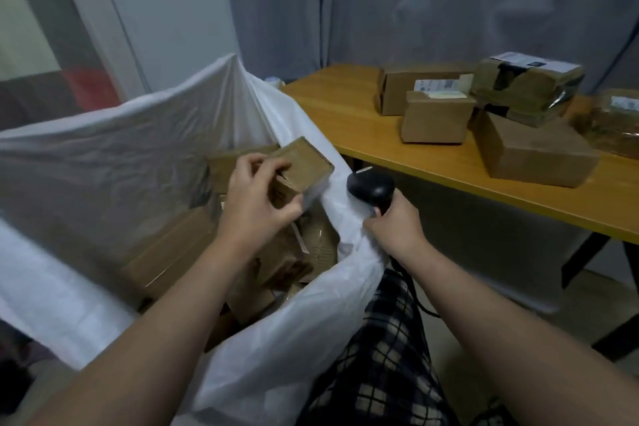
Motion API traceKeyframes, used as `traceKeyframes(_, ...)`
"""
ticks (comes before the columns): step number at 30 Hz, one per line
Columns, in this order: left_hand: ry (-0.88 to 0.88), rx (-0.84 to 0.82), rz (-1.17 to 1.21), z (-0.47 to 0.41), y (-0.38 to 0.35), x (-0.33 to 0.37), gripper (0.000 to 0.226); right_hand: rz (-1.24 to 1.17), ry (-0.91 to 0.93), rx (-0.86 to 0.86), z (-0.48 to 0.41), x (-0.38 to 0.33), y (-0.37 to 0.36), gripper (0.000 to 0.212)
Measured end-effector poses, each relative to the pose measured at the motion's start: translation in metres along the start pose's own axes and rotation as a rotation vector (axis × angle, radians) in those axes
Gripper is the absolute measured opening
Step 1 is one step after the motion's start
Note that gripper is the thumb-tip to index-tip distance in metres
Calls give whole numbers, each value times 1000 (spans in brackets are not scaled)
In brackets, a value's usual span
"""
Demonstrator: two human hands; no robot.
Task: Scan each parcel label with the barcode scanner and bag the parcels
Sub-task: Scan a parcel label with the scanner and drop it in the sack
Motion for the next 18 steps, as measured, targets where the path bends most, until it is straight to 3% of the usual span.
traceKeyframes(4,-4,-60,-56,-9,-16,0,50,-211,99,42,2,-18,4,43)
traceKeyframes(7,2,-86,-195,-14,-25,-10,51,-270,66,131,2,-12,9,42)
traceKeyframes(10,-17,-260,-352,-17,-34,-19,49,-239,47,139,-4,-6,18,44)
traceKeyframes(14,-207,-516,-534,-18,-52,-15,41,-146,72,46,-2,-2,21,45)
traceKeyframes(18,-210,-390,-444,-25,-55,7,37,-105,110,59,-4,2,28,38)
Point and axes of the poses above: each hand's wrist, its own z-axis away from the middle knuckle, its own y-axis out of the back of the hand, x = y × z, the point moved 1 cm from there along -z, towards the middle knuckle, and after that the axes turned 12 degrees about -z, right-handed, at the moved point
